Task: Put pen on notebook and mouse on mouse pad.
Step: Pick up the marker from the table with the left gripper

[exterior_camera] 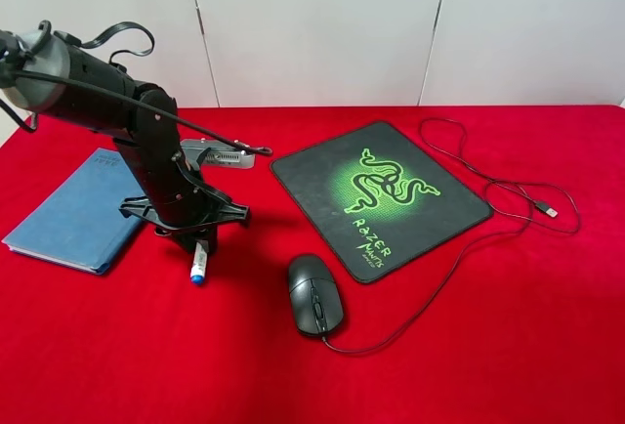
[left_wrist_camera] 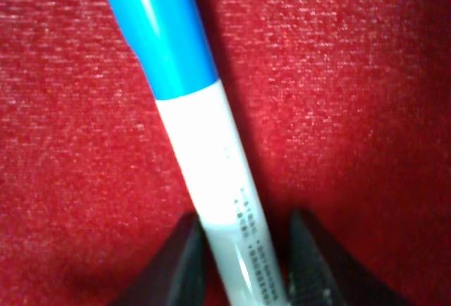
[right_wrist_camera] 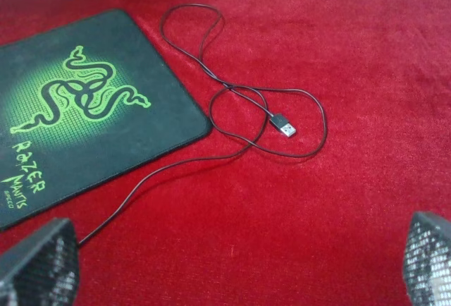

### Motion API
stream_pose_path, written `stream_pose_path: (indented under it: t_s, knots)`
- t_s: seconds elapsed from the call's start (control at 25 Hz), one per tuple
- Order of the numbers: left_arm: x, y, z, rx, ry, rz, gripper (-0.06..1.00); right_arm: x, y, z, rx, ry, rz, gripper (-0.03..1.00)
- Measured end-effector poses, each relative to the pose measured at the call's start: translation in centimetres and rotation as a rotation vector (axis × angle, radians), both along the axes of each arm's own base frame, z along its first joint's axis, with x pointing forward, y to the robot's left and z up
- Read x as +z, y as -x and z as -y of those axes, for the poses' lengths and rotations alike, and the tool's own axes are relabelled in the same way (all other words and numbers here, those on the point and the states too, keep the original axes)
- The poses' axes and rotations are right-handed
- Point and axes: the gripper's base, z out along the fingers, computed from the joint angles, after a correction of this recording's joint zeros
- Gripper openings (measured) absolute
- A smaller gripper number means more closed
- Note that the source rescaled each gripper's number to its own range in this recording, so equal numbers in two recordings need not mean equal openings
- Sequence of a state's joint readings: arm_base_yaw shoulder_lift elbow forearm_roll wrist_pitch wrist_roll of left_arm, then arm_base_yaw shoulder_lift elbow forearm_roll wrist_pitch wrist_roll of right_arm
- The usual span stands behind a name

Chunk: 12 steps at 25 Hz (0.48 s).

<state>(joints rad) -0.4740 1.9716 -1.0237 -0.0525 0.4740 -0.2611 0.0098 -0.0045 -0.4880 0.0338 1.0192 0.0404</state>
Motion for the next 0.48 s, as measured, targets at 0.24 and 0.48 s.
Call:
stream_pose_path:
  t_s: [0.24, 0.48]
  knots:
    - [-0.01, 0.07, -0.01, 0.002, -0.001, -0.008, 0.04, 0.0, 0.0, 0.0, 0.0, 0.0, 0.0, 1.0]
    - [-0.02, 0.31, -0.09, 0.003, -0.01, -0.034, 0.02, 0.0, 0.0, 0.0, 0.0, 0.0, 0.0, 1.0]
